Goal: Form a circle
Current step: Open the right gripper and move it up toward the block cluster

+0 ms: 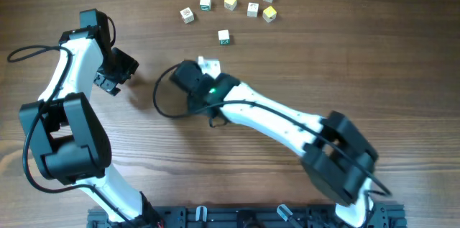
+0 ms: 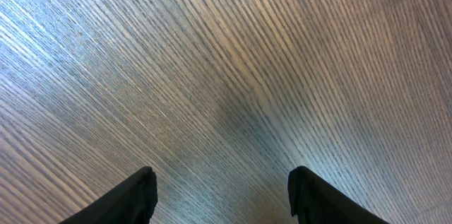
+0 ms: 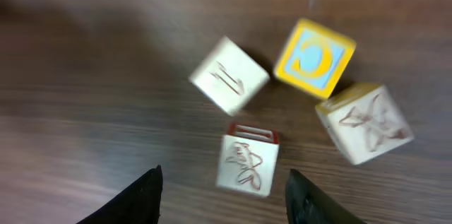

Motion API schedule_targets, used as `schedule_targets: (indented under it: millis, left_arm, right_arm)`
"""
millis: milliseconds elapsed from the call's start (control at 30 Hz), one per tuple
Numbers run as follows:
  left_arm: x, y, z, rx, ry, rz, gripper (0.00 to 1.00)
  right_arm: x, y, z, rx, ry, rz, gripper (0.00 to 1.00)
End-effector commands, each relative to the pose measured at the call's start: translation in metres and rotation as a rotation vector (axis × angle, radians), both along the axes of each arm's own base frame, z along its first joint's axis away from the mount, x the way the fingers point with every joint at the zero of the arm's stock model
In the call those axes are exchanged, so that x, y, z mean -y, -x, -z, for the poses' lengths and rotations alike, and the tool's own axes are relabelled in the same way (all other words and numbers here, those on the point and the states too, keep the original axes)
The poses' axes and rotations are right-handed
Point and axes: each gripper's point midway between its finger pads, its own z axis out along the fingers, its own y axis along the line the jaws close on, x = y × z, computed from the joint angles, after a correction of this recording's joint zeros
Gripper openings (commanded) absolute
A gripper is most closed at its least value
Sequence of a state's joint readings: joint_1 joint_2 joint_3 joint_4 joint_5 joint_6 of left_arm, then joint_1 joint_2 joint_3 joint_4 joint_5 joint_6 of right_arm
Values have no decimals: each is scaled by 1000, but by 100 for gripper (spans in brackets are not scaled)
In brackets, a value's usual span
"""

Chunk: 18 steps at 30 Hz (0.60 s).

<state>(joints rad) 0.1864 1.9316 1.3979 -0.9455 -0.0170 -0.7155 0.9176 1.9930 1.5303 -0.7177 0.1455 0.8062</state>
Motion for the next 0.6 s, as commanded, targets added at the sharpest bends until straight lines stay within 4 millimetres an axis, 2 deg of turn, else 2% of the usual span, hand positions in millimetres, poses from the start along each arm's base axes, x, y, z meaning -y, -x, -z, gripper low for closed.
schedule_targets:
  millis: [0, 33, 67, 167, 200, 233, 333, 467, 567]
  left_arm:
    - [0, -6, -11, 34, -1, 6, 59]
    - [0, -6, -11, 34, -2, 6, 56]
    - [0, -6, -11, 34, -2, 6, 49]
    - [0, -6, -11, 34, -2, 6, 22]
    - [0, -6, -11, 34, -2, 7, 14]
    - [0, -6, -11, 34, -2, 6, 12]
    - [0, -6, -11, 34, -2, 6, 11]
    - [0, -6, -11, 34, -2, 6, 11]
    - [0, -6, -11, 34, -2, 6, 12]
  right_arm:
    - [23, -39, -72, 131, -83, 10, 47]
    - [30, -44, -76, 137, -85, 24, 44]
    - [47, -55, -80, 137, -85, 65, 38]
    - [74, -70, -74, 86, -87, 37, 24]
    - [80, -71, -71, 75, -80, 15, 16]
    - [85, -72, -69, 69, -68, 0, 13]
    - [104, -72, -59, 46, 4, -57, 14]
    - [116, -60, -27, -13, 57, -50, 14]
    - [118, -52, -9, -58, 67, -57, 12]
